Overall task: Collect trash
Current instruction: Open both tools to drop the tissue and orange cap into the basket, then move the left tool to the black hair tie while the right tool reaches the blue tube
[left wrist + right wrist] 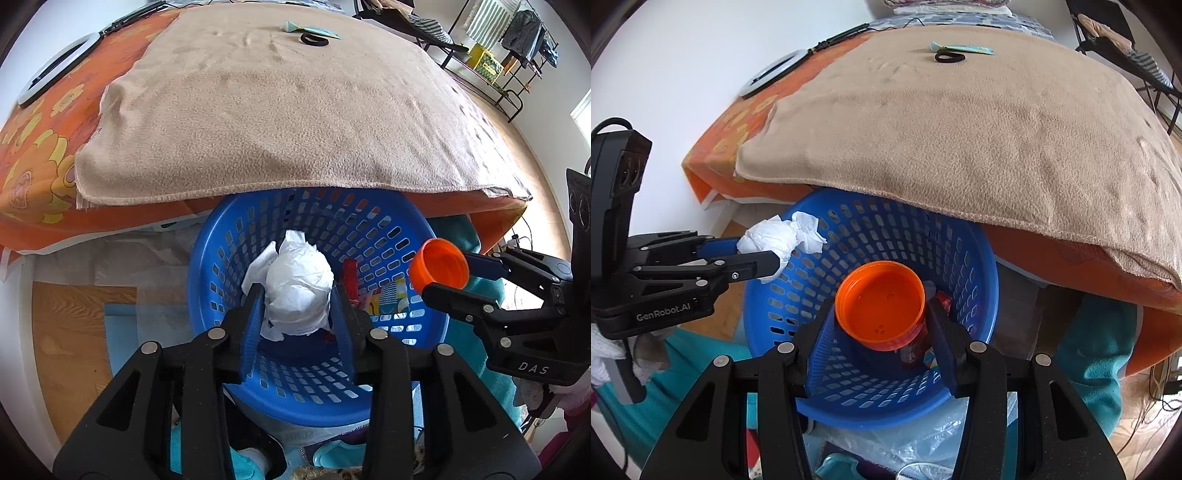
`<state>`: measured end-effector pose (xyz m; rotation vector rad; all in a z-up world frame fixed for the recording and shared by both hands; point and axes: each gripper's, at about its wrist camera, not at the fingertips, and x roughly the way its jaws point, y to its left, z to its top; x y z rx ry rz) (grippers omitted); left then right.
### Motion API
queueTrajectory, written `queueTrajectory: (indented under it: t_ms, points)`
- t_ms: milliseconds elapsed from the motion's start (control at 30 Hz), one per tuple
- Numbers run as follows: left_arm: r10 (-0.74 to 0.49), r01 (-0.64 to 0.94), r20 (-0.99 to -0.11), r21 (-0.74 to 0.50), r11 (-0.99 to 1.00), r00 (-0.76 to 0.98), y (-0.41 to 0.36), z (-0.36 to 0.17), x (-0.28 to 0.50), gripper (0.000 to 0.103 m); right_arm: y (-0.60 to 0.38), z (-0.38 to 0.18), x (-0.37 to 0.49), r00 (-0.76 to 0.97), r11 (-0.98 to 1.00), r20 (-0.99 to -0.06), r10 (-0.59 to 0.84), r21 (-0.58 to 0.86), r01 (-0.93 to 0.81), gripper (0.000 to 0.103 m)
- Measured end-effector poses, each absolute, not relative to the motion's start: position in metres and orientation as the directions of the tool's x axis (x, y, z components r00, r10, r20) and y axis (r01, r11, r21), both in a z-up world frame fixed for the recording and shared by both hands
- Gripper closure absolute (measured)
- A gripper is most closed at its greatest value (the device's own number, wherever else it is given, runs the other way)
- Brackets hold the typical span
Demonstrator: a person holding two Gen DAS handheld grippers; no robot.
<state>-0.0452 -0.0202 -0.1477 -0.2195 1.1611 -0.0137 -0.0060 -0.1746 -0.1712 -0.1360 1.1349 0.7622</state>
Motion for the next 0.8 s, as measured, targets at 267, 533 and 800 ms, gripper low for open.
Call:
queueTrajectory:
  t_ms: [267,533,800]
  points:
    - [-0.108,-0.118,-0.912,-0.167,0.979,0.397,-0.017,-0.149,-0.044,0.056,-0.175,-0.177,-0.003,0.2,0.758,-0.867,0.456,0.261,-0.598,0.049]
    - [-0.085,-0.14,-0.905,-0.156,0.978,0.416,-0.015,-0.145,-0.043,0.041,-0.177,-0.178,0.0,0.208,0.774,-0.872,0.444,0.256,-0.58,0.045]
    - [-0.07,-0.159,-0.901,-0.151,0.976,0.429,-0.012,-0.142,-0.041,0.037,-0.181,-0.174,0.005,0.24,0.796,-0.877,0.417,0.225,-0.562,0.043]
